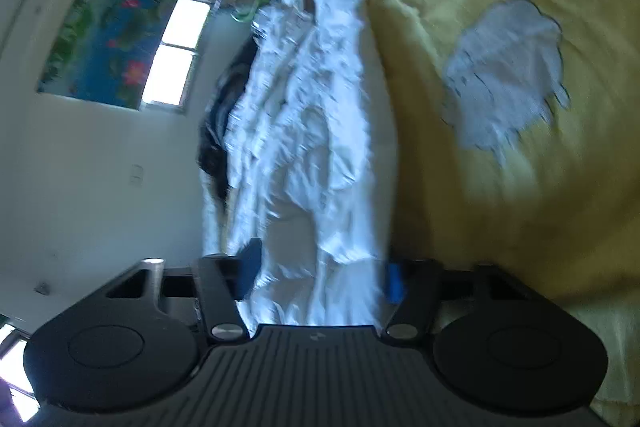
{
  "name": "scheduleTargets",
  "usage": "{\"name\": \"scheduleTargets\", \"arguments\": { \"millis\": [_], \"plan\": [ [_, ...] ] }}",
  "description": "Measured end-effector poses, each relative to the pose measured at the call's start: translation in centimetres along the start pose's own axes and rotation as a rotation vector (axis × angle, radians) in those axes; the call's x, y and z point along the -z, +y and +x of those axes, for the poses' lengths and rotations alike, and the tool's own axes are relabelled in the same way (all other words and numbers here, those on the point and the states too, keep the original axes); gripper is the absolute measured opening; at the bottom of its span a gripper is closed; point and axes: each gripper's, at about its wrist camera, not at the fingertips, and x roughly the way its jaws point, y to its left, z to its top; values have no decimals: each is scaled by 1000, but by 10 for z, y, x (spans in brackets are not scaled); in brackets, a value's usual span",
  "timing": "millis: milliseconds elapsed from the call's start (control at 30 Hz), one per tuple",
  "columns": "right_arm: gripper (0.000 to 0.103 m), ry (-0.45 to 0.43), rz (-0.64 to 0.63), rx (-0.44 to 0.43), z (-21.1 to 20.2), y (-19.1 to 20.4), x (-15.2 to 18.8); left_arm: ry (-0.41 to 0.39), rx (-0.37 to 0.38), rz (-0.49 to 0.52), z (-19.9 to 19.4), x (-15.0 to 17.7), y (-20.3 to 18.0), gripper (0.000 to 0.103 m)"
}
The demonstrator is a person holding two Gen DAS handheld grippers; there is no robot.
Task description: Fold small clothes
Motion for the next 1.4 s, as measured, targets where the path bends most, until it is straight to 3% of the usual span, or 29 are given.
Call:
{"name": "scheduleTargets", "arguments": {
  "millis": [67,133,167,267,533,700,800,867,933,1033,1100,1133,1167,1200,1233,1300,1333,1400],
  "plan": [
    [38,0,14,-1,1,-3,1,-10,-17,21,0,1,-3,14],
    [15,-4,12,6,3,-5,3,-30,-51,60,0,4,-9,8],
    [11,-2,3,21,4,-4,5,-47,-69,91,-2,6,-15,7],
    [10,-2,-76,48,6,7,11,-70,-123,176,-4,13,-29,5],
    [9,-2,-182,25,-27,31,19,-77,-92,181,-38,8,-29,5],
    [9,-43,-139,-34,-45,20,30,-59,-92,129,-42,13,-10,5],
    [9,-22,-95,1,-41,2,39,-36,-100,78,-27,12,5,5],
    [9,-10,-71,39,-35,-10,37,-39,-61,53,-24,7,11,5],
    [8,-12,-49,25,-32,-17,34,-36,-56,84,-23,5,8,6],
    [13,-35,-8,4,-33,-19,30,-53,-63,106,-27,10,4,16],
    [27,-53,35,22,-40,-20,28,-145,-150,161,-42,21,-10,38],
    [40,-92,28,45,-46,-13,32,-217,-209,221,-52,27,-20,69],
    [49,-149,-25,95,-55,-2,31,-303,-273,291,-61,34,-32,93],
    [67,-202,-101,169,-62,11,33,-403,-341,365,-71,43,-43,97],
    [72,-245,-203,271,-67,27,37,-491,-402,449,-77,53,-54,97],
    [70,-252,-408,448,-65,57,49,-580,-499,607,-80,74,-71,97],
    [70,-238,-486,494,-62,67,58,-572,-521,623,-78,78,-75,97],
    [70,-197,-521,482,-61,75,72,-457,-465,571,-68,79,-70,97]
  ]
}}
